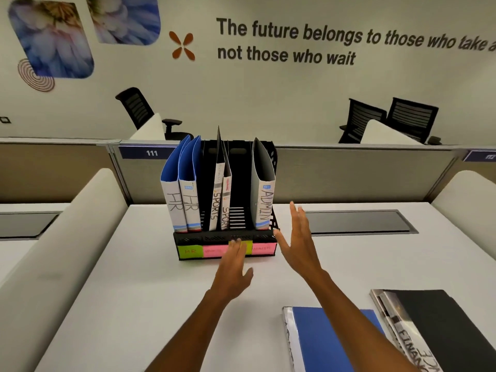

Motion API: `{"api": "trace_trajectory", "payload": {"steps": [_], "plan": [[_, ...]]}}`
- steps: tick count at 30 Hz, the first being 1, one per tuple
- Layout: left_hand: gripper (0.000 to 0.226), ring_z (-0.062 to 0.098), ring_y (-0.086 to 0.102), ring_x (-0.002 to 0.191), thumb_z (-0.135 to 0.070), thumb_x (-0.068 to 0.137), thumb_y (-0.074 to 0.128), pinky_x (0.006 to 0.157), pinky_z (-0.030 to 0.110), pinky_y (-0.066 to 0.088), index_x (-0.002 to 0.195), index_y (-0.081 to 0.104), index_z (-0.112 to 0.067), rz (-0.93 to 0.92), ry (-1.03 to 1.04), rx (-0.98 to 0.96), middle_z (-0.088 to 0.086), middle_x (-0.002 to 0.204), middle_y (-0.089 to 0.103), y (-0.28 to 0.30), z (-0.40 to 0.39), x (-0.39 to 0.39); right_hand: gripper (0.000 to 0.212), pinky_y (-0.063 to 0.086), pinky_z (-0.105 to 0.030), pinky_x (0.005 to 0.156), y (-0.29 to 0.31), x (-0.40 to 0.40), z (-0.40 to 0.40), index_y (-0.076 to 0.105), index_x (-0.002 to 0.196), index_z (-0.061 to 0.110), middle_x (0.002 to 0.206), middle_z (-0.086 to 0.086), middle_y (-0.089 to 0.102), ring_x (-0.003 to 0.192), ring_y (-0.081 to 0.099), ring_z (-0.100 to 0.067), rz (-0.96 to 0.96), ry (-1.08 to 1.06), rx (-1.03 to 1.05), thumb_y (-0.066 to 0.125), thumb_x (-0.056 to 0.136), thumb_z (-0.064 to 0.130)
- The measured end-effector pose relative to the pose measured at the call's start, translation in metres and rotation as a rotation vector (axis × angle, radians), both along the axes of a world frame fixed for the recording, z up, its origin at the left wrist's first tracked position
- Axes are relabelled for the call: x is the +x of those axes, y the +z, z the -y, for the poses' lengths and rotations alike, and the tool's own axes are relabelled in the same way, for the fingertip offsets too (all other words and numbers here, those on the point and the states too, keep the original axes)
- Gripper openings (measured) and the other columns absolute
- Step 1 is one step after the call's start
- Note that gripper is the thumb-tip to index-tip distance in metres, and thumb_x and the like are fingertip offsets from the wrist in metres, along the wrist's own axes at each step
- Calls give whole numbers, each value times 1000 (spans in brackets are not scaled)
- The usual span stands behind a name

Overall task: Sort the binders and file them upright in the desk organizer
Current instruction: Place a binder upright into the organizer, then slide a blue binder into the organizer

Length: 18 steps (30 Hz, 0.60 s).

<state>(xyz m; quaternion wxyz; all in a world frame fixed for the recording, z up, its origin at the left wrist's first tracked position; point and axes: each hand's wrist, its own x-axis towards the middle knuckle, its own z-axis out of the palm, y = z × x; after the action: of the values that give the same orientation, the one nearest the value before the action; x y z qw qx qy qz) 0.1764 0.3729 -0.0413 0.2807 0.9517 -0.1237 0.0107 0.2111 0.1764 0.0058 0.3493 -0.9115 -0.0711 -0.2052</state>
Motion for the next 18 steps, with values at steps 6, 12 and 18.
{"api": "trace_trajectory", "payload": {"steps": [6, 12, 18], "plan": [[68, 16, -2, 151, -39, 100, 45, 123, 34, 3, 155, 11, -16, -185, 9, -20, 1, 164, 5, -30, 16, -63, 74, 24, -44, 117, -55, -78, 44, 6, 154, 30, 162, -6, 8, 147, 20, -26, -301, -126, -8, 50, 96, 45], [73, 15, -2, 151, -47, 100, 42, 123, 33, 5, 155, 4, -19, -346, 46, -63, 0, 164, -1, -52, 44, -118, 75, 23, -49, 116, -85, -146, 82, 3, 154, 31, 162, -4, 6, 147, 18, -27, -518, -197, -21, 47, 96, 49], [76, 15, -1, 151, -54, 98, 39, 122, 32, 7, 155, 7, -16, -397, 100, -94, 1, 164, 1, -60, 82, -159, 75, 25, -47, 116, -100, -198, 118, 2, 154, 30, 162, -4, 6, 147, 16, -27, -616, -209, -87, 44, 96, 53]]}}
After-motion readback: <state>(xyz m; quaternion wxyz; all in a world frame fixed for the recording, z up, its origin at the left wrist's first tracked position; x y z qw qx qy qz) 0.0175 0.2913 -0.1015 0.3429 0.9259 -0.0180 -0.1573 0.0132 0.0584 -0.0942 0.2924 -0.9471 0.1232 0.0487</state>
